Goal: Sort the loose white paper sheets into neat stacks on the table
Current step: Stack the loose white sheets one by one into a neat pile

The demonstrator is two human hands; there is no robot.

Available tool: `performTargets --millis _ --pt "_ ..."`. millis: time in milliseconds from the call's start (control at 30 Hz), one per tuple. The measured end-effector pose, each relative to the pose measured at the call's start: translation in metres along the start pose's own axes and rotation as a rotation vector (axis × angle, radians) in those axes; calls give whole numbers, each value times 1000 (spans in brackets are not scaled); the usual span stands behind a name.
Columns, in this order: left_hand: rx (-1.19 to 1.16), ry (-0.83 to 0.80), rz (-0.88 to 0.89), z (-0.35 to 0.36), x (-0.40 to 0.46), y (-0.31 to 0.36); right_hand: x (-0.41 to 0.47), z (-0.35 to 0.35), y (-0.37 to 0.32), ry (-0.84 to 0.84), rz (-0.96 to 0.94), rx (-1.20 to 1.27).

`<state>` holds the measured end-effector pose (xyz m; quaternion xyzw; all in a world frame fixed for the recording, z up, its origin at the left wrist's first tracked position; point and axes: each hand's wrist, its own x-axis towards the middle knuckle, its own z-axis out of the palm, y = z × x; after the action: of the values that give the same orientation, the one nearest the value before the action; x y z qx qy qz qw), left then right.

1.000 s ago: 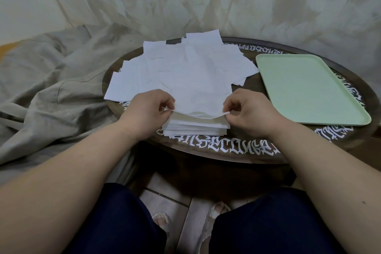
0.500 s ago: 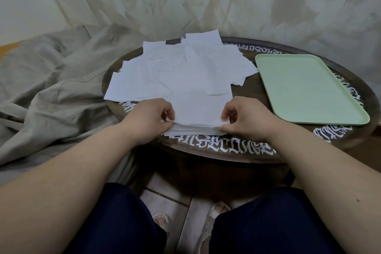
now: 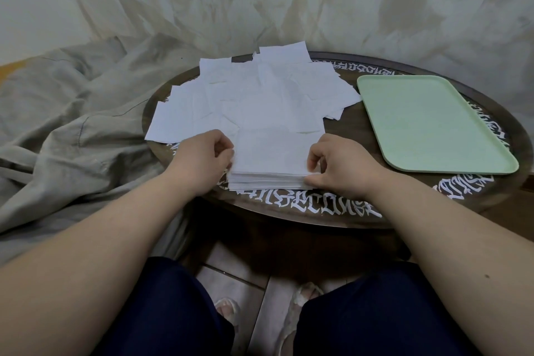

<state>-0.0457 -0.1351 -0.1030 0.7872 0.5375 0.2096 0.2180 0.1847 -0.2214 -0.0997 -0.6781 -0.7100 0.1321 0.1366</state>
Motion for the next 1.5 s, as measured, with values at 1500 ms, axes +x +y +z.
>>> performTargets --millis 1500 --pt "12 -16 -201 7 2 -2 -2 4 5 -12 161 180"
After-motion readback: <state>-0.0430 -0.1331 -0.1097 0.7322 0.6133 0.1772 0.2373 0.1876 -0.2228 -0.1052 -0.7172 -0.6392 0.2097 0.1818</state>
